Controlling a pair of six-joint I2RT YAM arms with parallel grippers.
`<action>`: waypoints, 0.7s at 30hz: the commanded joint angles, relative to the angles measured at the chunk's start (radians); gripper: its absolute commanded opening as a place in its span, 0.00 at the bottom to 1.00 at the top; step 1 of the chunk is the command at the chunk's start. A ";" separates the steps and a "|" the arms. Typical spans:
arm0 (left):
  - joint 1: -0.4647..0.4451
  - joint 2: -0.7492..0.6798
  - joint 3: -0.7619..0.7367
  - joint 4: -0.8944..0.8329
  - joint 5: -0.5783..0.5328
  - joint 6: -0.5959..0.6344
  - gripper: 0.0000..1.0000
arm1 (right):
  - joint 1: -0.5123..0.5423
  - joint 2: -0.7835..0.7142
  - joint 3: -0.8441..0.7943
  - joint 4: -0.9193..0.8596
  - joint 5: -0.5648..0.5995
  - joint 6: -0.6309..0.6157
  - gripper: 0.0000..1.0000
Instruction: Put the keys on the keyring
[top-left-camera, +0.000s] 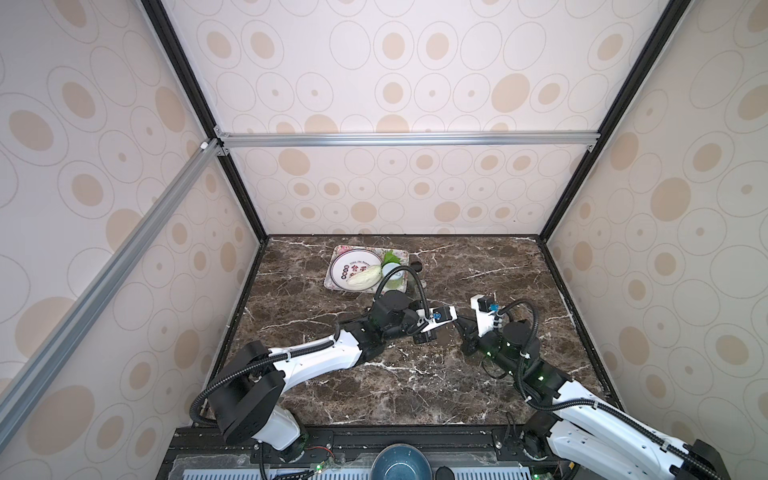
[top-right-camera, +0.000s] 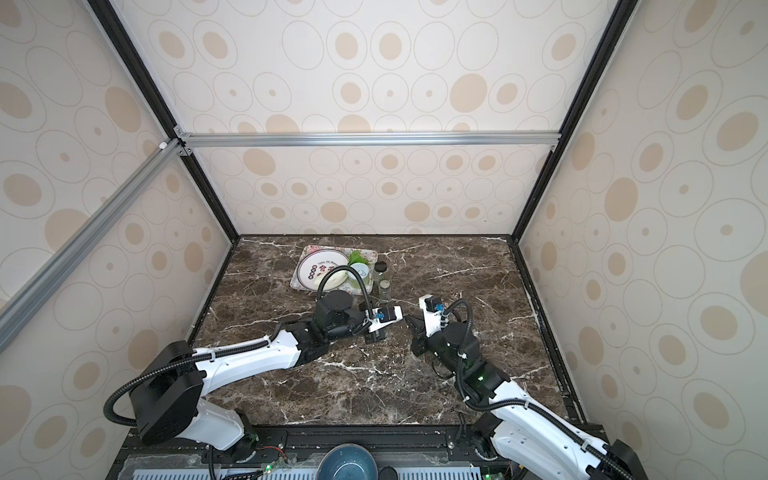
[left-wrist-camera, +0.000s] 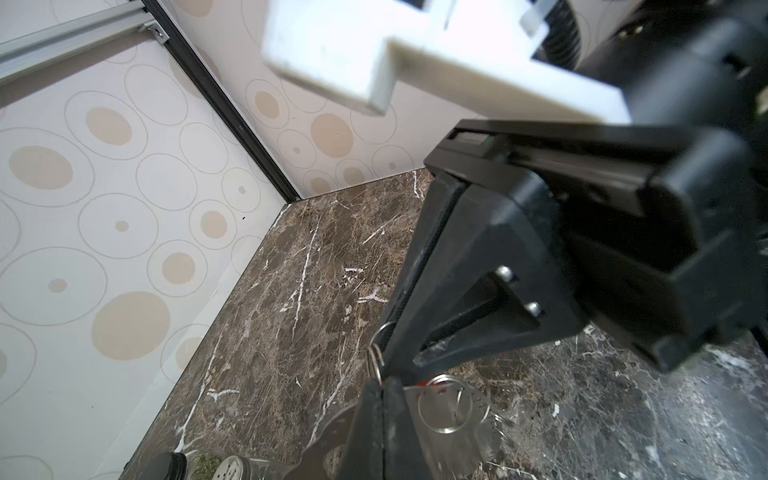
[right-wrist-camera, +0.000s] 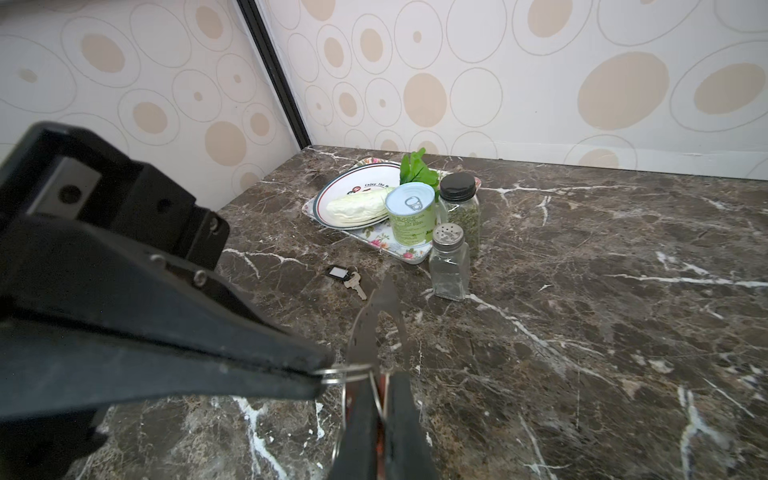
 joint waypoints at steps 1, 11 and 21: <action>-0.005 -0.033 0.014 0.072 0.027 0.006 0.00 | -0.011 0.009 -0.004 0.016 -0.045 0.015 0.00; -0.006 -0.029 0.027 0.047 -0.003 0.007 0.03 | -0.012 -0.051 -0.013 -0.009 -0.019 -0.012 0.00; -0.004 -0.069 -0.017 0.112 -0.029 -0.035 0.21 | -0.011 -0.070 -0.008 -0.031 -0.011 -0.023 0.00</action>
